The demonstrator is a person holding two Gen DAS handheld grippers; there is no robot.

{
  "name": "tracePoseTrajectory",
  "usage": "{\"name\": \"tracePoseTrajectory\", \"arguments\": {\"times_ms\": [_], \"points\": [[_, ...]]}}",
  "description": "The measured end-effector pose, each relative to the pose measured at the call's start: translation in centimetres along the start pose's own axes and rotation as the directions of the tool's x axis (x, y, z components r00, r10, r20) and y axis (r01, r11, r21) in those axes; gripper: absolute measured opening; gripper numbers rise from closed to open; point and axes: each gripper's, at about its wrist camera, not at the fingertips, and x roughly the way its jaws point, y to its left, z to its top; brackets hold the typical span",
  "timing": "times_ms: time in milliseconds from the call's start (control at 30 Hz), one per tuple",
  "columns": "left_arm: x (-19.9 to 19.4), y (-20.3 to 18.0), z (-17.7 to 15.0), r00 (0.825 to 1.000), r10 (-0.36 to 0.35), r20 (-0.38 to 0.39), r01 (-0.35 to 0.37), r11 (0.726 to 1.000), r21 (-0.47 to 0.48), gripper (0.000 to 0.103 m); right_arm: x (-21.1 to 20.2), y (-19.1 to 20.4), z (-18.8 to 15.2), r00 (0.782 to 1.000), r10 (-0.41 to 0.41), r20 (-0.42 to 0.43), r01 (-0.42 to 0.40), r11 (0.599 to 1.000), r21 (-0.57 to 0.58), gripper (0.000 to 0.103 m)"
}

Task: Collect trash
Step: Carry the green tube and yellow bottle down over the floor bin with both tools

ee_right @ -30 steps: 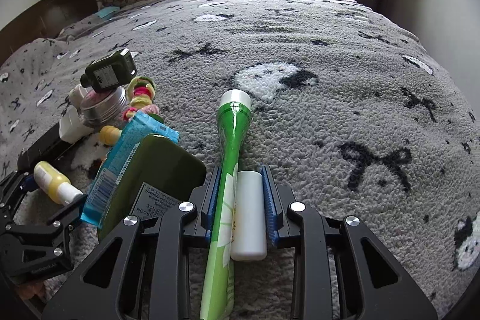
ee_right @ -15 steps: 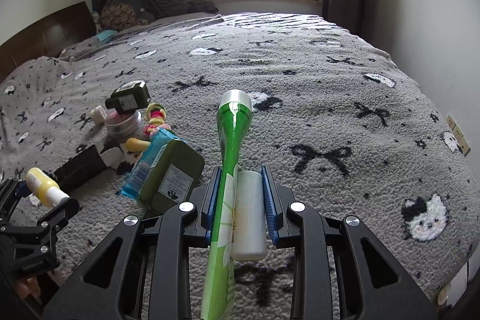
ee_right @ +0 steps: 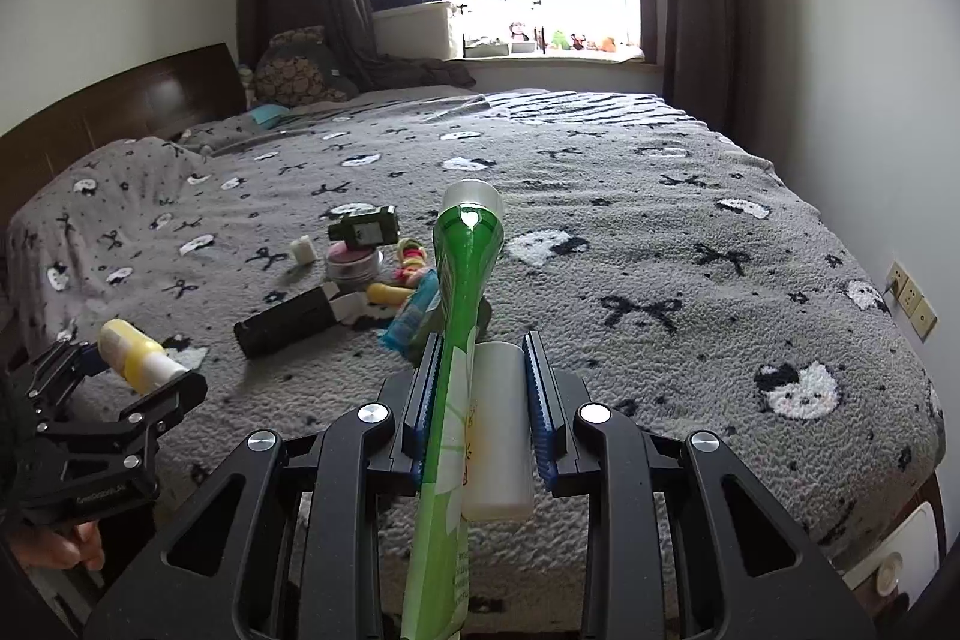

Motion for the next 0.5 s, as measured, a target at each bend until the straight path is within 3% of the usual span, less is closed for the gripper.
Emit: {"name": "tracePoseTrajectory", "arguments": {"times_ms": [233, 500], "points": [[-4.0, 0.0, -3.1, 1.0, 0.015, 0.009, -0.015, 1.0, -0.005, 0.08, -3.3, 2.1, -3.4, 0.999, 0.047, -0.009, -0.047, 0.998, -0.043, 0.027], [-6.6, 1.0, -7.1, 1.0, 0.024, -0.015, -0.024, 0.999, -0.022, 0.08, -4.4, 3.3, -8.0, 0.994, 0.06, -0.096, -0.069, 0.993, -0.097, 0.027]]}}
